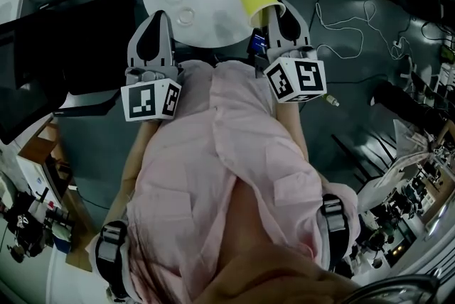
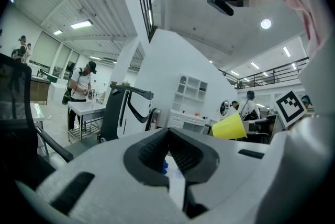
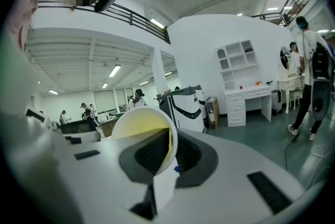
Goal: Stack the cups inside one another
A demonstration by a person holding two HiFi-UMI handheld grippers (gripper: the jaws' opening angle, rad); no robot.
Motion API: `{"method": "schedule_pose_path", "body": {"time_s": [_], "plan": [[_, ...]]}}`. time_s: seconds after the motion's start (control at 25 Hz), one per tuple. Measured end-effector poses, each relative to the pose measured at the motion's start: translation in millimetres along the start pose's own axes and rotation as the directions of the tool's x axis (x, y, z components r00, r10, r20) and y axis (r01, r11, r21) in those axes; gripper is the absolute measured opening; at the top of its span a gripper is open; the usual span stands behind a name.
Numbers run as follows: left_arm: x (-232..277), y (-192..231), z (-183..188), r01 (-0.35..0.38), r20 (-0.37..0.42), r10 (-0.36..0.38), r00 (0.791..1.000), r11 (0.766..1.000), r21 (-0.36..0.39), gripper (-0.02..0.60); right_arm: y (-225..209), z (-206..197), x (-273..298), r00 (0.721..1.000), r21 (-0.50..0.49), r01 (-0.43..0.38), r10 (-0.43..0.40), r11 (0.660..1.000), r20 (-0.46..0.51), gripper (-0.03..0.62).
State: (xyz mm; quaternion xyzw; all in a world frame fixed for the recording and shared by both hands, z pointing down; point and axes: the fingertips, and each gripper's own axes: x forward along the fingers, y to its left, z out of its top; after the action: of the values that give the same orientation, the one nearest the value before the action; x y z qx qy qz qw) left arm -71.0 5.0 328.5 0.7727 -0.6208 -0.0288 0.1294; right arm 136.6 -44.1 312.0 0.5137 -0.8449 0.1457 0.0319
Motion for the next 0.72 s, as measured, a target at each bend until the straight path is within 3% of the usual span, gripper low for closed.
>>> {"method": "schedule_pose_path", "body": {"time_s": [0.56, 0.72], "plan": [[2, -4, -1, 0.023, 0.000, -0.023, 1.000, 1.000, 0.021, 0.015, -1, -9, -35, 0.999, 0.053, 0.040, -0.041, 0.998, 0.017, 0.038], [6, -11, -3, 0.058, -0.016, -0.057, 0.998, 0.998, 0.020, 0.015, -2, -14, -35, 0.999, 0.057, 0.041, -0.041, 0.998, 0.005, 0.038]]}}
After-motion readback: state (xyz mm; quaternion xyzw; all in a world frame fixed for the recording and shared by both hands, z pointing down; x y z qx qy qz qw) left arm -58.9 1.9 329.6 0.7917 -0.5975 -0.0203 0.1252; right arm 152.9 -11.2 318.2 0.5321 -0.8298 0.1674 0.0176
